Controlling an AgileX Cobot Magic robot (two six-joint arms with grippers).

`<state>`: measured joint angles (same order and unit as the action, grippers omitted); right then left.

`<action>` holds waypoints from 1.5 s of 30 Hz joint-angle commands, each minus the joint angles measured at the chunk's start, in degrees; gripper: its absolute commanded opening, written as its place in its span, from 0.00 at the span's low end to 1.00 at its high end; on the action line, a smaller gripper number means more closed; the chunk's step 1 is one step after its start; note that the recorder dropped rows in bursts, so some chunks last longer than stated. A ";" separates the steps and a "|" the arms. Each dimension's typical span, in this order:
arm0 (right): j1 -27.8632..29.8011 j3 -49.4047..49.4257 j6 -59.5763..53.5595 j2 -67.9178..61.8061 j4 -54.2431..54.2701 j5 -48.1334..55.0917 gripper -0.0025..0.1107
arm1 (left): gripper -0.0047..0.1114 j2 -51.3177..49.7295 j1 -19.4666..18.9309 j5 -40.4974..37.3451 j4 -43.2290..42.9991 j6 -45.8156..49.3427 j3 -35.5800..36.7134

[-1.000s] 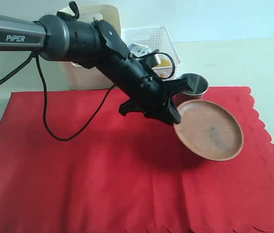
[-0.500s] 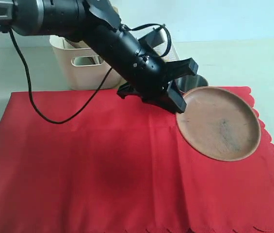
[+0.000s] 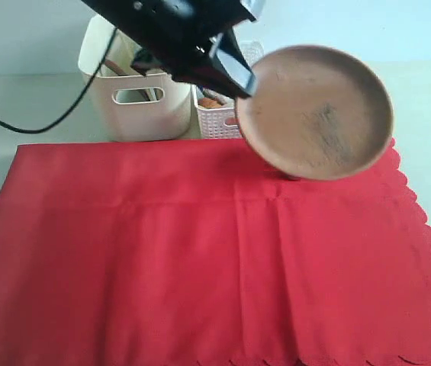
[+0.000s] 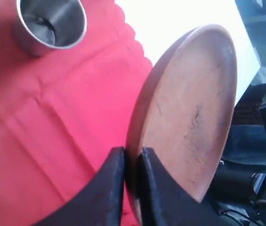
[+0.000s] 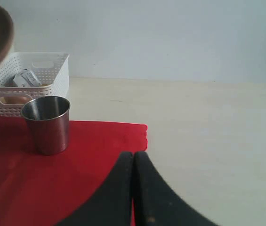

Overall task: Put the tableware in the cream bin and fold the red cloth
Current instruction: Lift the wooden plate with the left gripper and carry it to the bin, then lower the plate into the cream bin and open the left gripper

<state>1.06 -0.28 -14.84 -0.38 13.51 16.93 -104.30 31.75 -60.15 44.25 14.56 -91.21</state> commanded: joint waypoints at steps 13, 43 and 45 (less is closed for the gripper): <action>0.27 0.28 -0.13 0.38 -0.01 -0.62 0.02 | 0.04 9.83 -22.33 -0.93 -0.10 6.65 -0.07; 0.27 0.28 -0.13 0.38 -0.01 -0.62 0.02 | 0.04 -11.08 -30.38 27.69 3.28 19.86 -3.96; 0.27 0.28 -0.13 0.38 -0.01 -0.62 0.02 | 0.04 -13.33 -29.87 27.56 3.40 19.94 -6.70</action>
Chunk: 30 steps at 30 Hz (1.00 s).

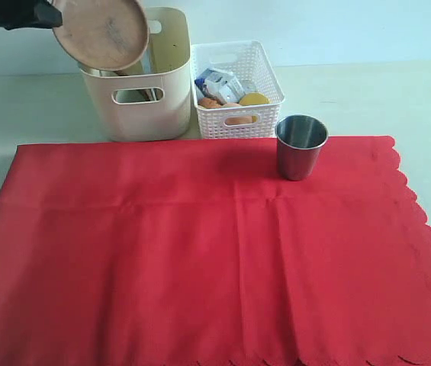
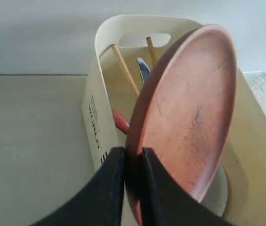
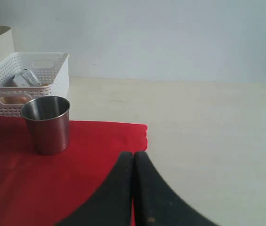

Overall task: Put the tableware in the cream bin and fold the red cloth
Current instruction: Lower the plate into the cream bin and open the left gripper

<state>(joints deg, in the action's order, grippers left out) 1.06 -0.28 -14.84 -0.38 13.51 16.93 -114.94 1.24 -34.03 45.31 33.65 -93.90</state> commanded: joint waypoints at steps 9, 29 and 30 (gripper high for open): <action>0.27 0.28 -0.13 0.38 -0.01 -0.62 0.02 | 0.04 -9.72 3.86 1.38 1.60 2.32 -10.18; 0.27 0.28 -0.13 0.38 -0.01 -0.62 0.02 | 0.40 -13.10 5.62 0.59 -0.10 3.61 -12.47; 0.27 0.28 -0.13 0.38 -0.01 -0.62 0.02 | 0.43 -12.60 5.62 0.36 -0.10 3.61 -12.94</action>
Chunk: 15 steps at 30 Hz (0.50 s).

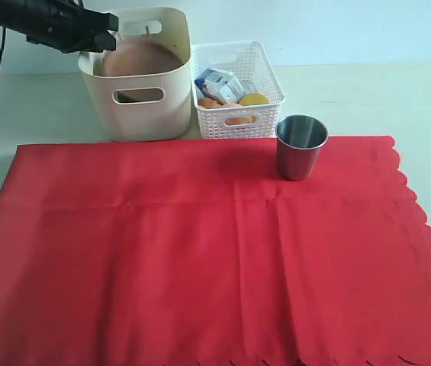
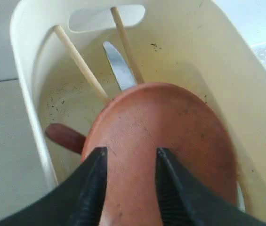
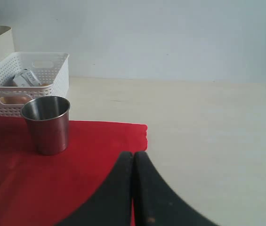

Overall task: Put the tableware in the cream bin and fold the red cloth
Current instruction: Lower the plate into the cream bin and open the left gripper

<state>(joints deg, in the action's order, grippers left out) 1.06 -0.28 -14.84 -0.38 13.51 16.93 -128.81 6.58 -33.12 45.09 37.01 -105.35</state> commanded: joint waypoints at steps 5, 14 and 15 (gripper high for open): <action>0.27 0.28 -0.13 0.38 -0.01 -0.62 0.02 | 0.48 4.63 0.17 -1.64 0.11 0.25 -2.56; 0.27 0.28 -0.13 0.38 -0.01 -0.62 0.02 | 0.47 15.24 -0.30 -11.33 -0.19 -3.16 -2.56; 0.27 0.28 -0.13 0.38 -0.01 -0.62 0.02 | 0.47 16.85 -0.30 -13.58 -1.06 -5.59 -2.56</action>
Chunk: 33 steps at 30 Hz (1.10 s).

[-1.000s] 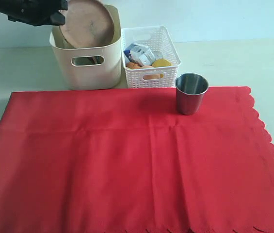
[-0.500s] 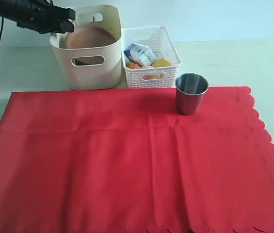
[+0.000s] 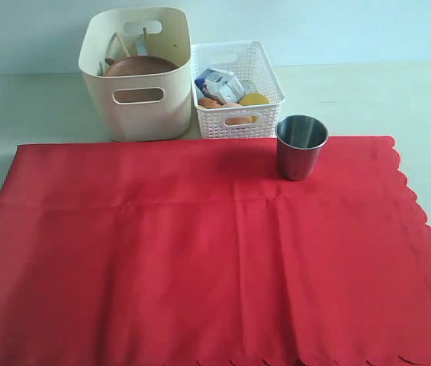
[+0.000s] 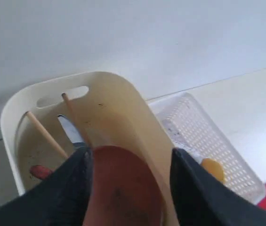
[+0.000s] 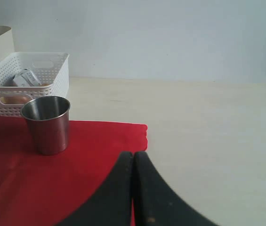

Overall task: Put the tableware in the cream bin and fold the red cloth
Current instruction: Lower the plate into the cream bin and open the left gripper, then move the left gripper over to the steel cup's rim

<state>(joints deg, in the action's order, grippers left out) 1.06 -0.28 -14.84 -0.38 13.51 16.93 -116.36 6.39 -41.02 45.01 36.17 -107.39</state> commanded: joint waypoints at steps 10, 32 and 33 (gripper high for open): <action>0.27 0.28 -0.13 0.38 -0.01 -0.62 0.02 | 0.47 7.86 7.20 -22.48 -12.35 -18.08 0.69; 0.27 0.28 -0.13 0.38 -0.01 -0.73 0.02 | 0.51 1.33 30.08 -13.95 -16.34 -26.40 0.95; 0.27 0.28 -0.13 0.38 -0.01 -0.73 0.02 | 0.52 0.58 30.92 -13.24 -16.56 -27.15 0.95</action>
<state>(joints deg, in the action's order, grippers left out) 1.06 -0.28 -14.84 -0.38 13.51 16.93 -114.21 35.17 -56.64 29.13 10.57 -106.60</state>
